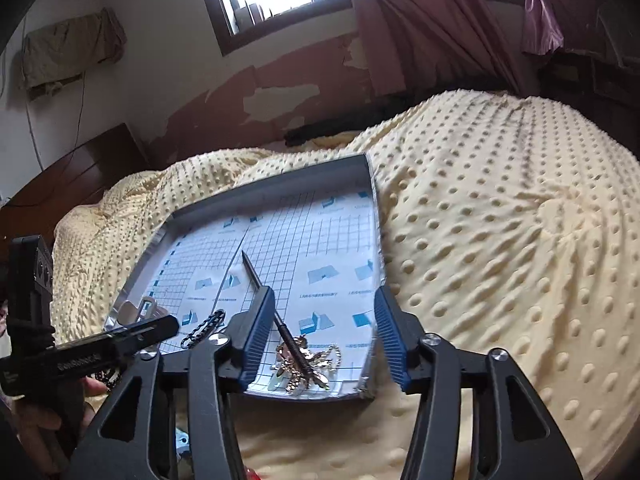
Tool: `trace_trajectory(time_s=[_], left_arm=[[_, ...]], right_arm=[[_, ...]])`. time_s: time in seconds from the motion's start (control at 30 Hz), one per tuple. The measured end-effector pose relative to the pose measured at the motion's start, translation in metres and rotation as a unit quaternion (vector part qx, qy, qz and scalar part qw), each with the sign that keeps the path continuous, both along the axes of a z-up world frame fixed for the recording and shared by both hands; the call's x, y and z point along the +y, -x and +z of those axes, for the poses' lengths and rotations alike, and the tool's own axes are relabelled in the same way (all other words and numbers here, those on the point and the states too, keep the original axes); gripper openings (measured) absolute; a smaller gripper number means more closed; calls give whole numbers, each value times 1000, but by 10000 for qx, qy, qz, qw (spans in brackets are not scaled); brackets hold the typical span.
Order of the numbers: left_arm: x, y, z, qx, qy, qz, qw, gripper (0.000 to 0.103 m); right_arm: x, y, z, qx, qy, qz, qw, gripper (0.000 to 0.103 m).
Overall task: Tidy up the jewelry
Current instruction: 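Carry the keychain and charm rod into the grey tray and open both tools, then lift both tools out of the tray back toward the jewelry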
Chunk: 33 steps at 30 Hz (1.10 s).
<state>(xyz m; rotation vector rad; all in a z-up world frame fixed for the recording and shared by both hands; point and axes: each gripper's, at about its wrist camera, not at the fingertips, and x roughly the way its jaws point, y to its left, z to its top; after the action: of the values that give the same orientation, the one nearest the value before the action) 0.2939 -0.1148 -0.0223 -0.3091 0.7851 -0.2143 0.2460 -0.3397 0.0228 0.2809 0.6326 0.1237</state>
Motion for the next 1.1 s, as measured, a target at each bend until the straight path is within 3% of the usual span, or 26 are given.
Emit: trace_trajectory(time_s=[0.07, 0.13, 0.27, 0.4, 0.77, 0.97, 1.1], left_arm=[[5, 13, 11, -289, 57, 114, 9995, 93], [10, 28, 24, -624, 143, 205, 9977, 103], [19, 67, 51, -1304, 85, 352, 9908, 103], [28, 103, 70, -1777, -86, 406, 9832, 103], [56, 193, 68, -2111, -370, 379, 9760, 103], [78, 216, 38, -1724, -426, 98, 9840, 103], [92, 228, 17, -1568, -577, 51, 9859, 103]], right_arm=[[-4, 11, 10, -140, 28, -65, 9999, 55], [-7, 22, 19, -294, 50, -111, 9995, 69], [-6, 49, 38, -609, 79, -9, 9981, 90], [-1, 83, 54, -973, 283, 26, 9949, 101], [15, 177, 73, -1368, 282, -98, 9901, 102], [19, 206, 65, -1134, -202, -382, 9926, 102], [31, 214, 53, -856, -192, -342, 9956, 102]])
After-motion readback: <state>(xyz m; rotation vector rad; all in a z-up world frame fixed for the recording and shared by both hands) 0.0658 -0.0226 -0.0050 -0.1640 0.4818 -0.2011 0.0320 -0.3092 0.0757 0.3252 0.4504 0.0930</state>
